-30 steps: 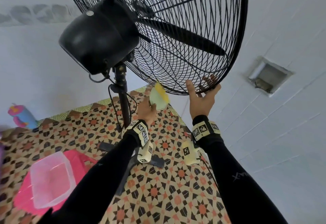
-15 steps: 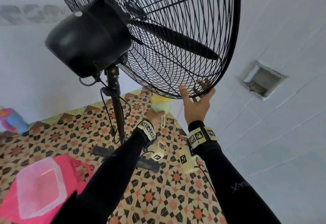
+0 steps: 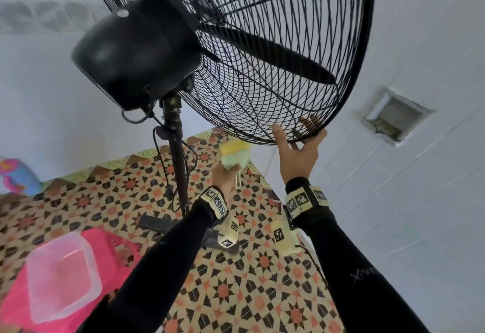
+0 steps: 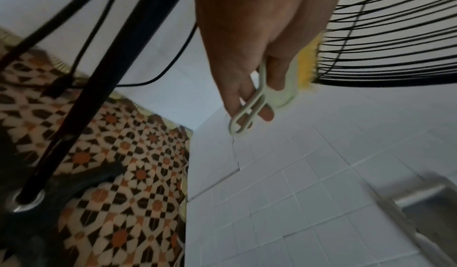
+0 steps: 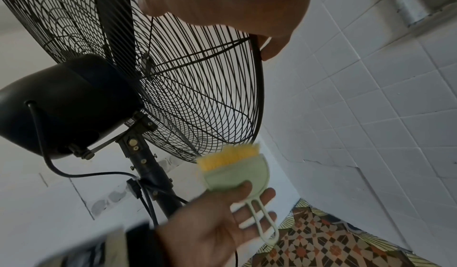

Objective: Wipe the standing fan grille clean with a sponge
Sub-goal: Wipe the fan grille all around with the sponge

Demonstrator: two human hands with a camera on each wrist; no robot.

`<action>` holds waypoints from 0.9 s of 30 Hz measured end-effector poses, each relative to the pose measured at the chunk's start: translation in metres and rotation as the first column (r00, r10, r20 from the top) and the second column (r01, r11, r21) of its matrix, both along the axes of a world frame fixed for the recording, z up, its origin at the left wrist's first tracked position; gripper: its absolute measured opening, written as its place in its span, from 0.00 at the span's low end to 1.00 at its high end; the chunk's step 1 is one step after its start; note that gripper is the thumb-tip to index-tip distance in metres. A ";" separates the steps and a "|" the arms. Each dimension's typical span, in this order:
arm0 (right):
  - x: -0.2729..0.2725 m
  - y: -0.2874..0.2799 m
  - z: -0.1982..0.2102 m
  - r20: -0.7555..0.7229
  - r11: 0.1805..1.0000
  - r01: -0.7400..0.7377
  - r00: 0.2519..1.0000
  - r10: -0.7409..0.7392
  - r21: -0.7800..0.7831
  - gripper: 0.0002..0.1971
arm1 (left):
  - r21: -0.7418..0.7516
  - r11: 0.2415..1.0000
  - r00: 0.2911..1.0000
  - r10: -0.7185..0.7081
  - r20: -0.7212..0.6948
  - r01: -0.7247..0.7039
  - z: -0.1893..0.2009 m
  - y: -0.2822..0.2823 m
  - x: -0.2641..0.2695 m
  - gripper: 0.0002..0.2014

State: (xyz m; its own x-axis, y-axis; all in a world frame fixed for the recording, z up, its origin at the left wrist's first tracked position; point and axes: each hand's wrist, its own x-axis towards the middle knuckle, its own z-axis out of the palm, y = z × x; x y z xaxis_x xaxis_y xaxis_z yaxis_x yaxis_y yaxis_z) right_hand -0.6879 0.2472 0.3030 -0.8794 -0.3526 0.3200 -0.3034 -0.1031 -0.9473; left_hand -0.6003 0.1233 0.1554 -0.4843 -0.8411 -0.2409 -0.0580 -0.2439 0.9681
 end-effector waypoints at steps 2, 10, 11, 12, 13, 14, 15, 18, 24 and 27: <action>-0.001 0.001 0.003 -0.005 1.000 -0.003 1.000 0.003 0.012 0.42 | -0.010 0.998 0.998 -0.061 -0.004 0.061 0.003 -0.017 -0.008 0.07; 0.000 -0.001 0.002 -0.014 1.000 0.013 1.000 -0.013 0.010 0.41 | 0.015 0.999 0.997 0.029 -0.073 -0.028 -0.012 -0.022 0.033 0.20; 0.001 -0.001 0.000 -0.010 1.000 0.015 1.000 -0.015 0.006 0.41 | -0.016 1.000 1.000 -0.016 -0.026 0.015 -0.007 -0.024 0.029 0.19; 0.002 -0.001 -0.001 -0.008 1.000 0.015 1.000 -0.015 0.006 0.42 | -0.035 0.996 0.997 -0.076 0.024 0.077 -0.005 -0.028 0.022 0.18; 0.002 -0.001 -0.002 -0.009 1.000 0.013 1.000 -0.013 0.008 0.43 | -0.030 0.990 0.989 -0.135 0.061 0.138 0.003 -0.028 0.016 0.19; 0.001 -0.001 -0.002 -0.010 1.000 0.010 1.000 -0.010 0.009 0.43 | -0.025 0.982 0.980 -0.186 0.069 0.188 0.007 -0.029 0.008 0.20; 0.001 0.000 -0.001 -0.011 1.000 0.008 1.000 -0.008 0.009 0.43 | -0.027 0.978 0.977 -0.204 0.062 0.206 0.014 -0.027 0.003 0.20; -0.003 -0.001 0.004 -0.010 1.000 -0.012 1.000 0.012 0.016 0.46 | -0.059 0.988 0.989 -0.146 -0.036 0.143 0.016 -0.021 0.004 0.16; 0.000 -0.002 -0.002 0.002 1.000 0.005 1.000 -0.005 -0.004 0.43 | -0.022 0.999 0.997 -0.048 -0.058 0.047 -0.003 -0.007 0.021 0.10; 0.000 0.000 -0.003 0.024 1.000 0.001 1.000 0.000 -0.019 0.47 | -0.037 0.992 0.992 -0.125 -0.020 0.124 0.015 -0.012 0.009 0.10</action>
State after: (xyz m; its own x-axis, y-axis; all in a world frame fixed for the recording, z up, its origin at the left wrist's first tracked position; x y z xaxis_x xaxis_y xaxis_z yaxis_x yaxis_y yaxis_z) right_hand -0.6880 0.2469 0.2997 -0.8870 -0.3461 0.3057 -0.2810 -0.1208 -0.9521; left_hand -0.5916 0.1114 0.1703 -0.5906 -0.7819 -0.1996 -0.0641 -0.2011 0.9775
